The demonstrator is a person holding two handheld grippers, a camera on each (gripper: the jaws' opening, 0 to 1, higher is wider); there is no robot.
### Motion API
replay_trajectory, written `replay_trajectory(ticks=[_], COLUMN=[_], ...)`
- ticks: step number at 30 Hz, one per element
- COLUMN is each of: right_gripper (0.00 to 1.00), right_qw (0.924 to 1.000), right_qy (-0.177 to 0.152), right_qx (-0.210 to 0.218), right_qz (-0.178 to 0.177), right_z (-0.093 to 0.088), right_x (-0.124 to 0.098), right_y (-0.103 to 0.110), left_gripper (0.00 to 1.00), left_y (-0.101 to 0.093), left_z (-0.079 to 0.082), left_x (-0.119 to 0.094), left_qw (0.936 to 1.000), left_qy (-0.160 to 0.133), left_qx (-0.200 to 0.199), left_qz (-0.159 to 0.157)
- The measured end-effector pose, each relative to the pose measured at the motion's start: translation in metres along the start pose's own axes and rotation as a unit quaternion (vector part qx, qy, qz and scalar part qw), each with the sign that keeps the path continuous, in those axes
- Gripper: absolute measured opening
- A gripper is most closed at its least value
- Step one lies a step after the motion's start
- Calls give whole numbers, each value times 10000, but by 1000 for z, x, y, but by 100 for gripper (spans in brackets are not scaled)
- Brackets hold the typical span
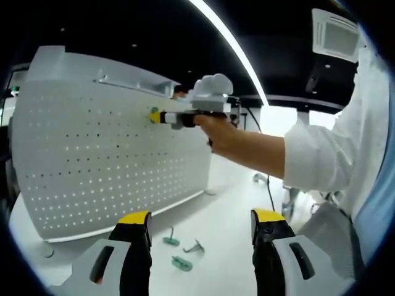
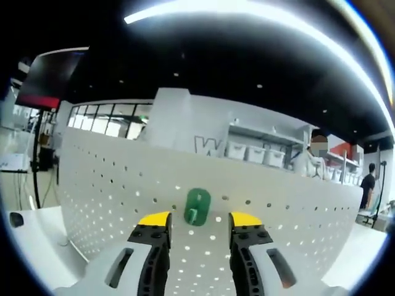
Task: Insert the hook assembly into the mounting plate slot until the hook locks in place.
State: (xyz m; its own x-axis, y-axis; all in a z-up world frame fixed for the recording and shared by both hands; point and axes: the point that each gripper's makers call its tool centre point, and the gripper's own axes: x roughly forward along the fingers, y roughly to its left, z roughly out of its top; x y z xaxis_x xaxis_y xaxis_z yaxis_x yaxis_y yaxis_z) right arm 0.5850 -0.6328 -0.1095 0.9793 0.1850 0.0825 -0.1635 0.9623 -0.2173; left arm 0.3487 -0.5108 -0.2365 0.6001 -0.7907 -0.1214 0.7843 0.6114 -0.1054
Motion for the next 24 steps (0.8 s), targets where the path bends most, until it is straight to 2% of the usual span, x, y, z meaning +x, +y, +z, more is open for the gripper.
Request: replay_trajectory(ticks=[4,15,24], right_gripper=[47,54,55], right_qw=[10000,9994,9995], right_qy=[-82,-315,-250], right_qx=[-55,-21,19], right_qz=[2,110,212], right_z=[7,24,14], right_x=[-6,-29,-44], right_y=[1,-1,-3], left_gripper=[66,66,66], left_y=[3,7,9], left_z=[-2,-12,-17], left_x=[-2,-1,1], left_qw=[9999,9994,9989], left_qy=[42,250,366], left_qx=[71,187,242], left_qz=[74,163,177])
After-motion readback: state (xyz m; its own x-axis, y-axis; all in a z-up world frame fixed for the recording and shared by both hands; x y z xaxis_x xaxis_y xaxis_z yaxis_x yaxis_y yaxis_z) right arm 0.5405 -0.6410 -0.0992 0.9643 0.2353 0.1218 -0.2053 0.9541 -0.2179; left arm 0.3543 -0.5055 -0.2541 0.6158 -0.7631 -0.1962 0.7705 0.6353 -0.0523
